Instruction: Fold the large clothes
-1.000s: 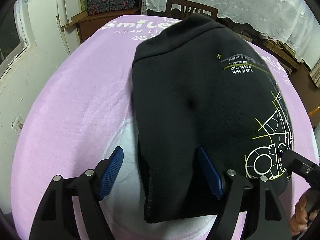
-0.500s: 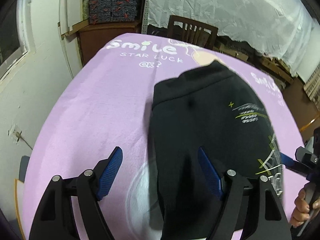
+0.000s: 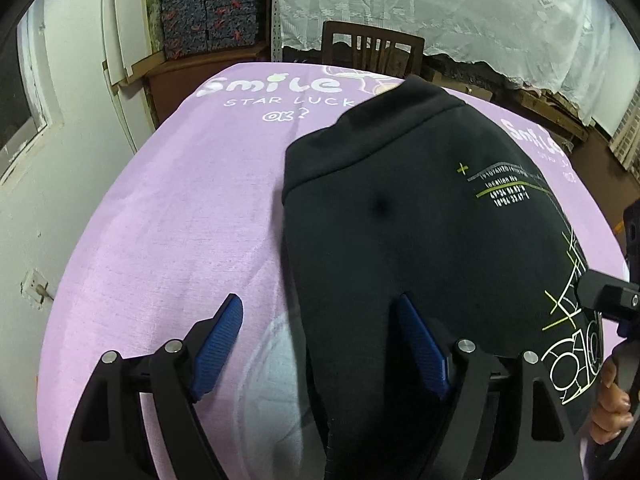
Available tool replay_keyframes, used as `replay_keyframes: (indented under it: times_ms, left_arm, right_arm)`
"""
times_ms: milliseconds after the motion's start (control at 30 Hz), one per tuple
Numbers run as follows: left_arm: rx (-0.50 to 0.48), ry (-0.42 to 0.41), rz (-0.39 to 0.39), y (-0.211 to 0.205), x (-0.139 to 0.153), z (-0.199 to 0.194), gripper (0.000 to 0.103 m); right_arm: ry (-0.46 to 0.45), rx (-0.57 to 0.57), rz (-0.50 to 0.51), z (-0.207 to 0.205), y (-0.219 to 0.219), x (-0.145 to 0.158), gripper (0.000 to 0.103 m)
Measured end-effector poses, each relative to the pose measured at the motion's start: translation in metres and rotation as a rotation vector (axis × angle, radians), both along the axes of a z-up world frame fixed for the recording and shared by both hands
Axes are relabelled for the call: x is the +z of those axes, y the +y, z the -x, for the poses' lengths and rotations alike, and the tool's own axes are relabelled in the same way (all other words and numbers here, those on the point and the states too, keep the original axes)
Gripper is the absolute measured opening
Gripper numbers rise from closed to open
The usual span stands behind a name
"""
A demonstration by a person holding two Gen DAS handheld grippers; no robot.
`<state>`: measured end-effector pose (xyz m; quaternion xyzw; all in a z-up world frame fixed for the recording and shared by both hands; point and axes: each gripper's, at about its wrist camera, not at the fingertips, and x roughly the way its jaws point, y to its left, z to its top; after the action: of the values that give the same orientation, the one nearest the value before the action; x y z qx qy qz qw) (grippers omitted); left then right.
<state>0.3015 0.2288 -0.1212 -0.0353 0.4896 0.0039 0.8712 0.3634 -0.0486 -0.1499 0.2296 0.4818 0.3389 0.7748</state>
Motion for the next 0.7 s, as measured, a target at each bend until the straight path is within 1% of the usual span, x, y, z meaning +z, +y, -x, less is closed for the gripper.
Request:
replay_keyframes:
  times_ms: [167,300,400,533,633,700]
  left_arm:
    - [-0.009,-0.005,-0.021,-0.007,-0.002,0.002,0.081]
    - [-0.008,-0.004,-0.015,-0.006,-0.003,0.002,0.081]
    - [-0.008,-0.003,-0.011,-0.006,-0.003,0.001,0.081]
    - [-0.007,0.001,-0.011,-0.006,-0.006,0.0,0.081]
    - [-0.002,0.009,0.006,-0.004,-0.008,-0.002,0.082]
    - [0.005,0.022,0.039,-0.001,-0.011,-0.004,0.082]
  right_arm:
    - [0.014,0.009,-0.024,-0.005,0.002,-0.009,0.099]
    - [0.005,0.01,-0.018,-0.004,0.006,-0.008,0.099]
    - [0.015,0.005,-0.019,-0.007,0.009,-0.007,0.099]
    - [0.02,0.024,0.004,-0.013,0.016,-0.006,0.099]
    - [-0.008,0.035,0.028,-0.016,0.022,-0.005,0.099]
    - [-0.026,0.029,0.028,-0.014,0.023,-0.006,0.099]
